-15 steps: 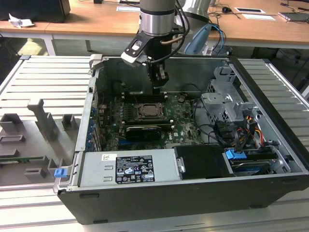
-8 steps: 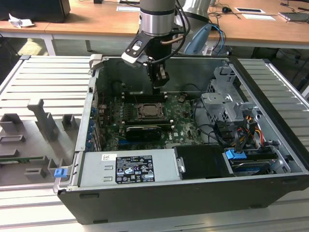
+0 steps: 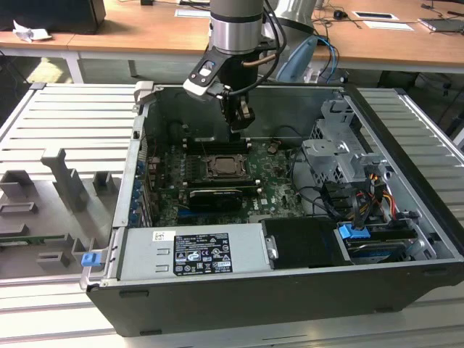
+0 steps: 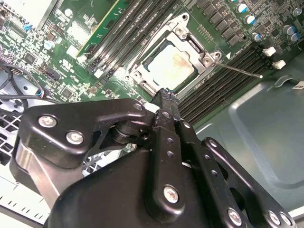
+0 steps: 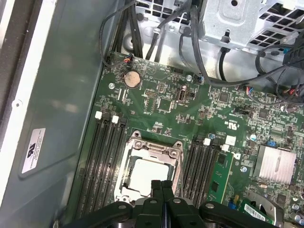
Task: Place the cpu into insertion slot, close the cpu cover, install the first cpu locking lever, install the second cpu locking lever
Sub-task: 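Install the first cpu locking lever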
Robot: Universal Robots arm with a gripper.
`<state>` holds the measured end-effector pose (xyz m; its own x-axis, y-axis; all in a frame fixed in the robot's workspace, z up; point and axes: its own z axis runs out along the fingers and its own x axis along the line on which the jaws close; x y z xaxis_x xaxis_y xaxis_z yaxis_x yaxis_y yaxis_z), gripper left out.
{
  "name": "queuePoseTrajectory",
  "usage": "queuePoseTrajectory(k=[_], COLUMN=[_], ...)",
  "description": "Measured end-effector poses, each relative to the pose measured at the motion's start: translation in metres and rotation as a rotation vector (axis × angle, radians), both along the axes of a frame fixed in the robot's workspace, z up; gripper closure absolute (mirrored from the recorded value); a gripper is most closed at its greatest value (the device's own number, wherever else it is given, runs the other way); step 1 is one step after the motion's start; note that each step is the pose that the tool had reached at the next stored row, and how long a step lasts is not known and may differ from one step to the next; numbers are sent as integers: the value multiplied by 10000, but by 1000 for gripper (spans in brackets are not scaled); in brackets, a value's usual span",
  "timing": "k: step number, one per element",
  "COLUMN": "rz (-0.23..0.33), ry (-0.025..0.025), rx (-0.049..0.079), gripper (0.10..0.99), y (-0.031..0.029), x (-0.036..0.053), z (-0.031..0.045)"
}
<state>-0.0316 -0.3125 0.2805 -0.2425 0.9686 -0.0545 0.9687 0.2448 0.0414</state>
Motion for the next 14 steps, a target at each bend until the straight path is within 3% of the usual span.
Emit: queuePoseTrajectory(k=[14], rz=[403], ry=[0], rx=[0], gripper=[976], y=[0], x=[0], z=[0])
